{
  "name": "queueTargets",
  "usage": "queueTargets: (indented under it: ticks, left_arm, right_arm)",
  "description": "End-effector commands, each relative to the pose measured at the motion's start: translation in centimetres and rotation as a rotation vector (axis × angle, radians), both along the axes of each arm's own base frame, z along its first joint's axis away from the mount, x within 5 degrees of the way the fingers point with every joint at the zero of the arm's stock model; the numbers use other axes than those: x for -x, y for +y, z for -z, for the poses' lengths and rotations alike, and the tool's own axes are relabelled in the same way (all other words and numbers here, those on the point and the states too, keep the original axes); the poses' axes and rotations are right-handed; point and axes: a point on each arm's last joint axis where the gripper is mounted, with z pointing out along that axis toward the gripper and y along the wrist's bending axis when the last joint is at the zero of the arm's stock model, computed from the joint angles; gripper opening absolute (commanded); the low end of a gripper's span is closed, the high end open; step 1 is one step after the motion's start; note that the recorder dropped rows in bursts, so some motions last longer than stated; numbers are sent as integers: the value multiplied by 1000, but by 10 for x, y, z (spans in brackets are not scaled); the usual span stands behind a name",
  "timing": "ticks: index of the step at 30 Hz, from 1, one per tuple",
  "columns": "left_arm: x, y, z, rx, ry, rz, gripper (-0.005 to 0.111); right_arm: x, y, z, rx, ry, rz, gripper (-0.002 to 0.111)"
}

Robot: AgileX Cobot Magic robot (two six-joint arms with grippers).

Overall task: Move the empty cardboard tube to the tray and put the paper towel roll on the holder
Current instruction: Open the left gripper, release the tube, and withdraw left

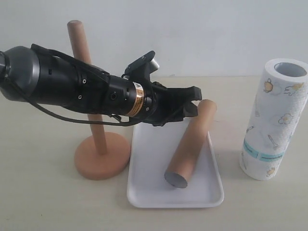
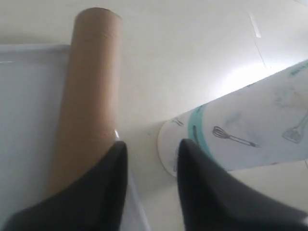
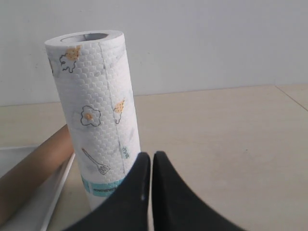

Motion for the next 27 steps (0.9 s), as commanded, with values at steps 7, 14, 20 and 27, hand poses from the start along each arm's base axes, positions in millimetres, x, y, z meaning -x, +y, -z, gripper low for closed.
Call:
queueTargets:
  ticks: [7, 14, 20, 27]
  left_arm:
    - [13, -4, -37, 95, -83, 145, 4]
    - [23, -6, -53, 113, -174, 254, 4]
    - [35, -3, -82, 134, -307, 337, 4]
    - [69, -3, -134, 172, -511, 427, 4]
  right_arm:
    - [0, 0, -2, 1, -18, -1, 1]
    - [0, 0, -2, 1, -18, -1, 1]
    - [0, 0, -2, 1, -18, -1, 1]
    - [0, 0, -2, 1, -18, -1, 1]
